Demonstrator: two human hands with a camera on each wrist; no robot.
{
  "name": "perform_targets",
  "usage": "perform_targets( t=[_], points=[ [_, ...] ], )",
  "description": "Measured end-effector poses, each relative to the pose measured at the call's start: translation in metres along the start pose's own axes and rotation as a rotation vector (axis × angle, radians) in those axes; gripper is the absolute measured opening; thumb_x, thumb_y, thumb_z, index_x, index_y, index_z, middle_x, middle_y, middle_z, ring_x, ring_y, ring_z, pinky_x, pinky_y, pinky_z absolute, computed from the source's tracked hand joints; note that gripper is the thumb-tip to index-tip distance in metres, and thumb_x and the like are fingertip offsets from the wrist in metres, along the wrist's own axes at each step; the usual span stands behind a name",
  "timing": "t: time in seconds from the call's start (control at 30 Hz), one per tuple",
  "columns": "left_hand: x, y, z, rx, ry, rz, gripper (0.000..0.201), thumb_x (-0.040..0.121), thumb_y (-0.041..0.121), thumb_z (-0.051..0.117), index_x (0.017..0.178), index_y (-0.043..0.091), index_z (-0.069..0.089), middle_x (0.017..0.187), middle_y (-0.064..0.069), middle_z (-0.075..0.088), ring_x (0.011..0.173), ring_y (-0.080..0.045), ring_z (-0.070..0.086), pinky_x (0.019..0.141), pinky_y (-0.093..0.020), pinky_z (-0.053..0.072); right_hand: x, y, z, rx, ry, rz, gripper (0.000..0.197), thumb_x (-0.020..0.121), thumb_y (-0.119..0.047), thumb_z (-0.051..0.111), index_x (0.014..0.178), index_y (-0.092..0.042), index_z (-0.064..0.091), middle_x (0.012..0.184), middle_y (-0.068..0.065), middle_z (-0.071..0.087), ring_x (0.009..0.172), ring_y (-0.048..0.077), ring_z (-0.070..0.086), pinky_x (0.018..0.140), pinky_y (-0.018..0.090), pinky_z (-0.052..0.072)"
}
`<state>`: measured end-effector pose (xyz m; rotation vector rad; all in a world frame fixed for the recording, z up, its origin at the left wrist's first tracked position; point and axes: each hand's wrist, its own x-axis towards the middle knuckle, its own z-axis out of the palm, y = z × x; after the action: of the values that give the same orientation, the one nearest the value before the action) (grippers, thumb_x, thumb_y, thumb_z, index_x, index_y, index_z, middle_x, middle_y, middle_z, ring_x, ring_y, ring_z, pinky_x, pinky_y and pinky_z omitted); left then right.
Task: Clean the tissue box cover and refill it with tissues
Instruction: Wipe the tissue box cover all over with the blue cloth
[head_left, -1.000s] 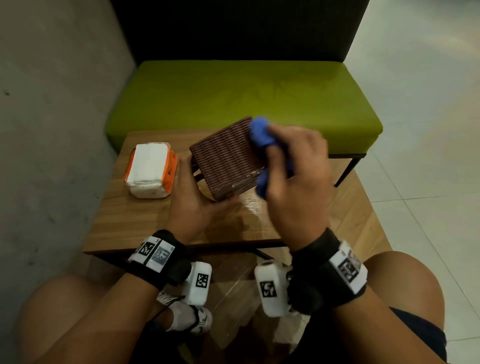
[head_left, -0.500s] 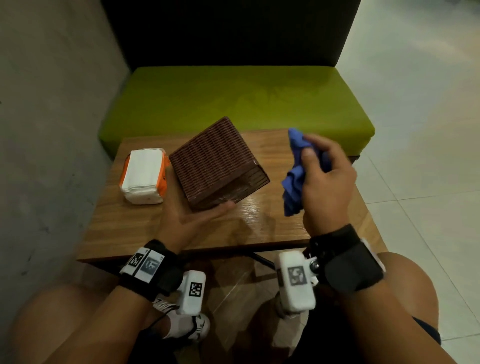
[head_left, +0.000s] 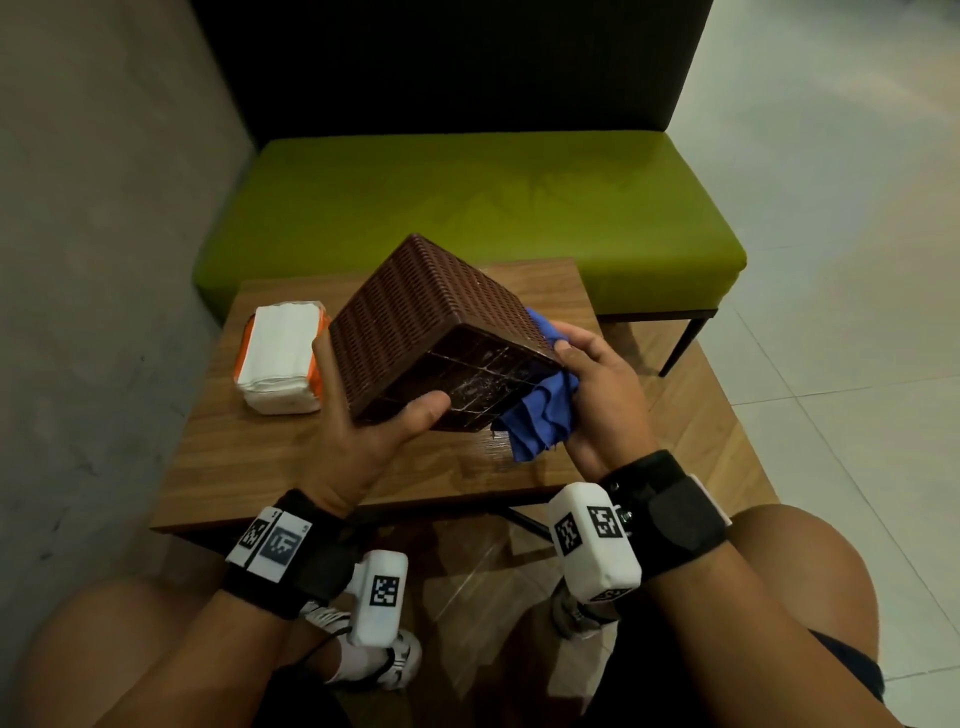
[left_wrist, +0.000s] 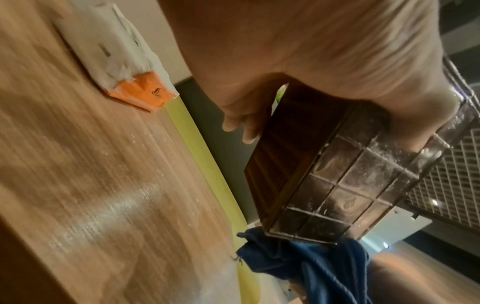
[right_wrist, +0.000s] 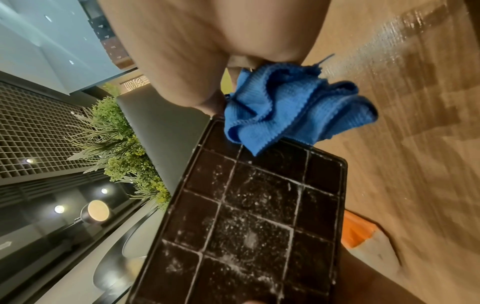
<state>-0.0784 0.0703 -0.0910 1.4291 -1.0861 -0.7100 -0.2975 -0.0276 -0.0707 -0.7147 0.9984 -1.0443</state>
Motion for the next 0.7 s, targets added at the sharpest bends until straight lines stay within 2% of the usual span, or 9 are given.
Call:
perform_targets(
  t=[0.13,0.23,0.27,0.33,0.43,0.5,0.6,0.63,0.7],
  points=[
    [0.002,0.006,-0.003,0.025,-0.038,0.124,0.124,0.072,0.037,0.094,0.167,0.016,0.016,0.164,-0.008,0.042,0.151,-0.018,0.048,0.122,-0.036,0.046,-0.001,-0.001,0.000,0.019,-0.022,-0.050,0.023,0.110,-0.006,0.049,0.126,-0.005,0.065,0.131,0.023,0.071,0.109,0.033,0.070,0.103,0.054,0.056],
    [0.006,0.007,-0.011,0.072,-0.046,0.176,0.133,0.073,0.033,0.101,0.170,0.033,0.010,0.174,-0.009,0.026,0.160,-0.029,0.035,0.128,-0.054,0.038,0.000,-0.004,-0.002,0.028,-0.042,-0.066,0.024,0.110,-0.005,0.049,0.128,-0.004,0.065,0.123,0.017,0.075,0.104,0.028,0.074,0.095,0.045,0.061],
    [0.007,0.008,-0.013,0.090,-0.067,0.180,0.134,0.072,0.033,0.102,0.170,0.035,0.011,0.174,-0.005,0.027,0.161,-0.027,0.035,0.129,-0.053,0.037,0.000,-0.004,-0.003,0.023,-0.039,-0.068,0.024,0.110,-0.005,0.050,0.129,-0.004,0.064,0.122,0.016,0.076,0.103,0.027,0.074,0.093,0.044,0.062],
    [0.008,0.013,-0.015,0.150,-0.139,0.203,0.130,0.068,0.035,0.102,0.168,0.033,0.019,0.168,0.011,0.035,0.157,-0.013,0.040,0.128,-0.040,0.039,0.003,-0.004,-0.005,0.003,-0.011,-0.087,0.025,0.109,-0.006,0.051,0.130,-0.002,0.064,0.122,0.016,0.075,0.104,0.028,0.073,0.094,0.045,0.061],
    [0.008,0.015,-0.020,0.253,-0.218,0.181,0.110,0.068,0.057,0.096,0.156,0.056,0.030,0.155,0.033,0.044,0.145,0.004,0.046,0.119,-0.029,0.043,0.008,-0.007,-0.010,-0.031,0.046,-0.150,0.024,0.109,-0.005,0.051,0.128,0.000,0.065,0.115,0.014,0.075,0.099,0.026,0.073,0.093,0.047,0.059],
    [0.007,0.010,-0.021,0.333,-0.237,0.163,0.106,0.067,0.062,0.096,0.152,0.056,0.034,0.152,0.028,0.048,0.137,0.005,0.051,0.110,-0.028,0.047,0.009,-0.010,-0.013,-0.111,0.066,-0.217,0.021,0.109,-0.005,0.052,0.123,-0.004,0.068,0.114,0.014,0.075,0.100,0.025,0.072,0.094,0.048,0.058],
    [0.007,0.004,-0.018,0.399,-0.246,0.167,0.117,0.062,0.053,0.100,0.158,0.032,0.037,0.151,0.013,0.052,0.133,0.007,0.052,0.107,-0.019,0.045,0.007,-0.011,-0.014,-0.270,0.063,-0.357,0.019,0.109,-0.009,0.055,0.121,-0.010,0.070,0.123,0.015,0.074,0.113,0.032,0.071,0.103,0.054,0.056],
    [0.008,0.003,-0.016,0.405,-0.250,0.174,0.121,0.060,0.051,0.101,0.159,0.031,0.035,0.152,0.011,0.052,0.134,0.006,0.051,0.108,-0.014,0.043,0.005,-0.011,-0.012,-0.323,0.051,-0.413,0.020,0.108,-0.010,0.056,0.123,-0.011,0.070,0.125,0.013,0.073,0.117,0.031,0.070,0.105,0.055,0.056],
    [0.009,-0.001,-0.013,0.397,-0.236,0.170,0.122,0.058,0.051,0.102,0.158,0.036,0.034,0.152,0.011,0.053,0.135,0.002,0.053,0.111,-0.015,0.042,0.003,-0.013,-0.010,-0.443,0.054,-0.546,0.024,0.107,-0.010,0.058,0.129,-0.012,0.068,0.129,0.007,0.071,0.121,0.022,0.067,0.108,0.052,0.054]
  ],
)
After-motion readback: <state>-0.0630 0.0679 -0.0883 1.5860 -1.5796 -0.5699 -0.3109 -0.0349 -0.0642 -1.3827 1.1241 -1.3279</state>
